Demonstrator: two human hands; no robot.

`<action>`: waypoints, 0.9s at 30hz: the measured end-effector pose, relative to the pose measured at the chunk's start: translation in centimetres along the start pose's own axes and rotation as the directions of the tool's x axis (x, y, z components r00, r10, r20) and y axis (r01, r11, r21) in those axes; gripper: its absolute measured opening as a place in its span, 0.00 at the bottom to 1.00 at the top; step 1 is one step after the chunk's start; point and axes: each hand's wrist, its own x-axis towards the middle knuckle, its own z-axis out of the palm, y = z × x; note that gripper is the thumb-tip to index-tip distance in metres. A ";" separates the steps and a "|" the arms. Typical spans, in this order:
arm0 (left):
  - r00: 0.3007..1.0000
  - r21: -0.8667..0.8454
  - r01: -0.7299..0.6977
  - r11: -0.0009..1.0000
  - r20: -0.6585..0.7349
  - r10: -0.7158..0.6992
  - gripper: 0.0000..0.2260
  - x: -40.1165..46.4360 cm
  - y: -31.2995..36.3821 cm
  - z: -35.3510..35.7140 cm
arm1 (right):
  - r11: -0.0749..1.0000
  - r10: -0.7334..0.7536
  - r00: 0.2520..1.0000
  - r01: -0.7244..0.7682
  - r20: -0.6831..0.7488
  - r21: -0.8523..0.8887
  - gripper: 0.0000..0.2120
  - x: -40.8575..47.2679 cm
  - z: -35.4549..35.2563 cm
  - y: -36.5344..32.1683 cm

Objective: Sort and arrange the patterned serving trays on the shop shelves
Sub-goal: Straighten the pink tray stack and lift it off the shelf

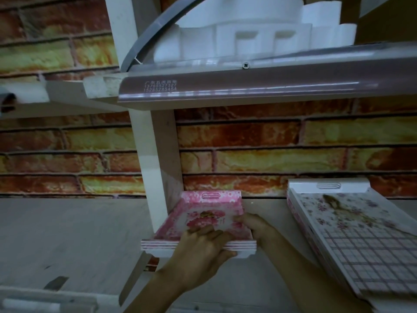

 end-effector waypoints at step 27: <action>0.717 -0.815 0.439 -0.378 0.572 -0.399 0.16 6.7 6.0 0.0 | 0.928 -0.371 0.900 0.354 -0.226 -0.114 0.09 -14.5 -17.0 -6.0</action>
